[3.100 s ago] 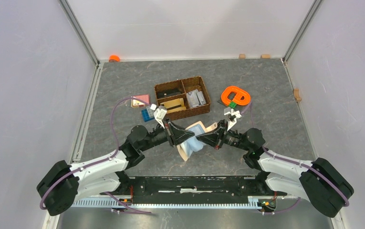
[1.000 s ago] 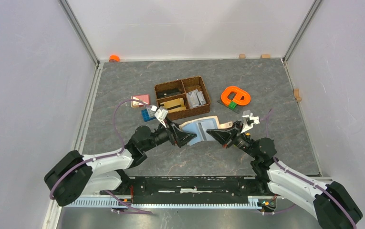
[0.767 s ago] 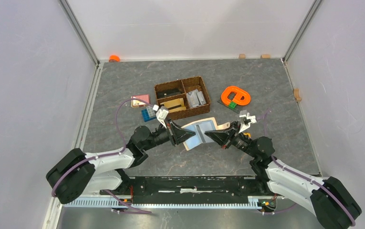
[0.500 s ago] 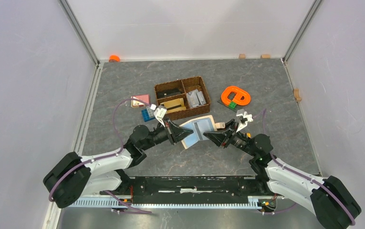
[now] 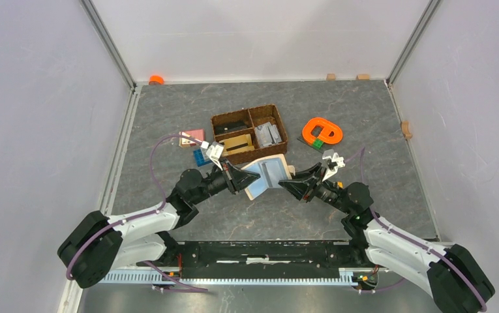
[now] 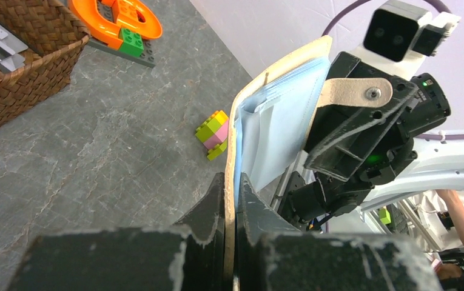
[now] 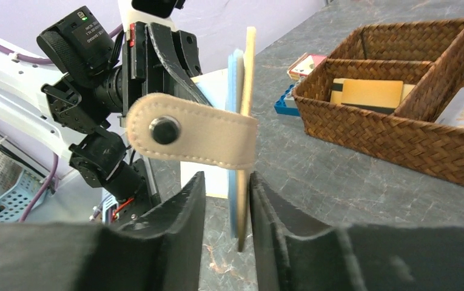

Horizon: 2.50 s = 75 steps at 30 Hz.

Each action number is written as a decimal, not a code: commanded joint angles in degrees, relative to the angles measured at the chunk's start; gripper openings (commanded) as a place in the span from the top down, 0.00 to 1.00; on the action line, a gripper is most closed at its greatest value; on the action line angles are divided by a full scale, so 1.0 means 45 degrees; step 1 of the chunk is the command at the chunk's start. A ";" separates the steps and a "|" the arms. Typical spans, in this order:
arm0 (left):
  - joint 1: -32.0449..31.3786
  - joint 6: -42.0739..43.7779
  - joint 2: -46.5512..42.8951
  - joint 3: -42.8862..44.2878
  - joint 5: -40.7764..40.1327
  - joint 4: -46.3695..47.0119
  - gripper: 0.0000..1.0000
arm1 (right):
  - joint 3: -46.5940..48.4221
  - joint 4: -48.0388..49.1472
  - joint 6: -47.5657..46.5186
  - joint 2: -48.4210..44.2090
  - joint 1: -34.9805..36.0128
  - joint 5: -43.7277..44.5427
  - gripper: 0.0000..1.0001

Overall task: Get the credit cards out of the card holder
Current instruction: Remove the credit card from the card holder.

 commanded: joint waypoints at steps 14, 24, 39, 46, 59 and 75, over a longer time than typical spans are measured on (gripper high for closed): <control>0.0162 -0.0370 -0.0248 0.0212 -0.0170 0.0300 0.98 | 0.0605 -0.0389 -0.0606 -0.0355 -0.0028 0.0416 0.89; 0.0162 -0.0526 0.0362 0.0444 0.0641 0.0876 0.98 | 0.1050 -0.0752 -0.0846 0.0215 0.0090 0.0034 0.99; 0.0172 -0.0527 0.1314 0.1033 0.0530 -0.0144 0.98 | 0.1902 -0.2681 -0.2378 0.0166 0.1677 0.1694 1.00; 0.0172 -0.0487 0.0999 0.0926 0.0428 -0.0245 0.98 | 0.1730 -0.3356 -0.2454 -0.0429 0.1662 0.3143 0.78; 0.0221 -0.0715 0.0840 0.0974 0.0212 -0.0642 0.98 | 0.1627 -0.2816 -0.2310 -0.0235 0.1662 0.2434 0.41; 0.0483 -0.1333 0.0865 0.0994 0.0584 -0.0613 0.98 | 0.1085 -0.2974 -0.1986 -0.0978 0.1508 0.3827 0.71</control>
